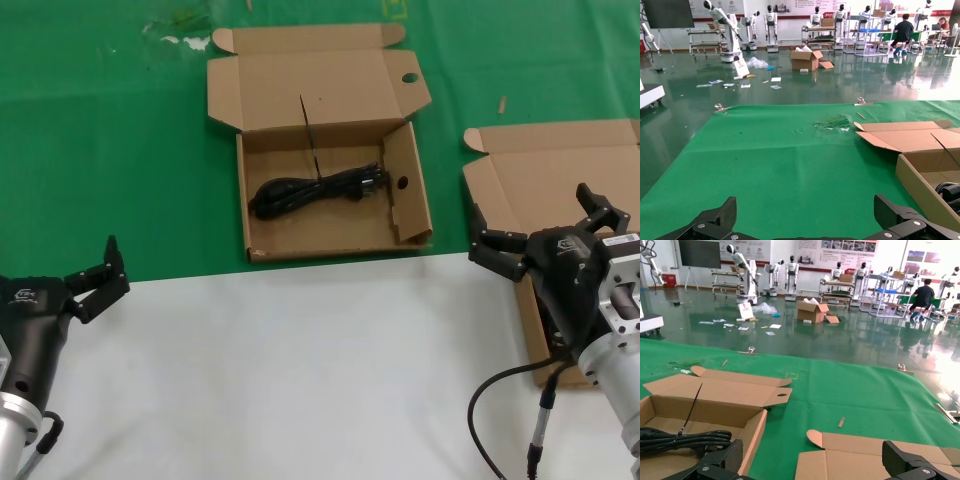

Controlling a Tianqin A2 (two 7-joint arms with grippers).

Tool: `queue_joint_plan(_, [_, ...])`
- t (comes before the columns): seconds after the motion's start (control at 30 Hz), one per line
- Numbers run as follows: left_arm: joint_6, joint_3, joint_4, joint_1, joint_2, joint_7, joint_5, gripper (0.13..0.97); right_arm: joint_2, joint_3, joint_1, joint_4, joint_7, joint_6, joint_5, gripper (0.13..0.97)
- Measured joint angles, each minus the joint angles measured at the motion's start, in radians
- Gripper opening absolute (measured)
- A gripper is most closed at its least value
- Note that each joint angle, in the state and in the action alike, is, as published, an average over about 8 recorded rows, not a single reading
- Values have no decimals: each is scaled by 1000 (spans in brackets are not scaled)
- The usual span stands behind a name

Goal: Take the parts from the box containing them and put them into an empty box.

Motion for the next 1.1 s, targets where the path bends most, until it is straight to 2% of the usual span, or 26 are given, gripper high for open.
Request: queue_joint_plan(1.1, [0, 0, 0, 0, 0, 0, 0, 966, 0, 0, 0, 0, 0, 0, 0, 966])
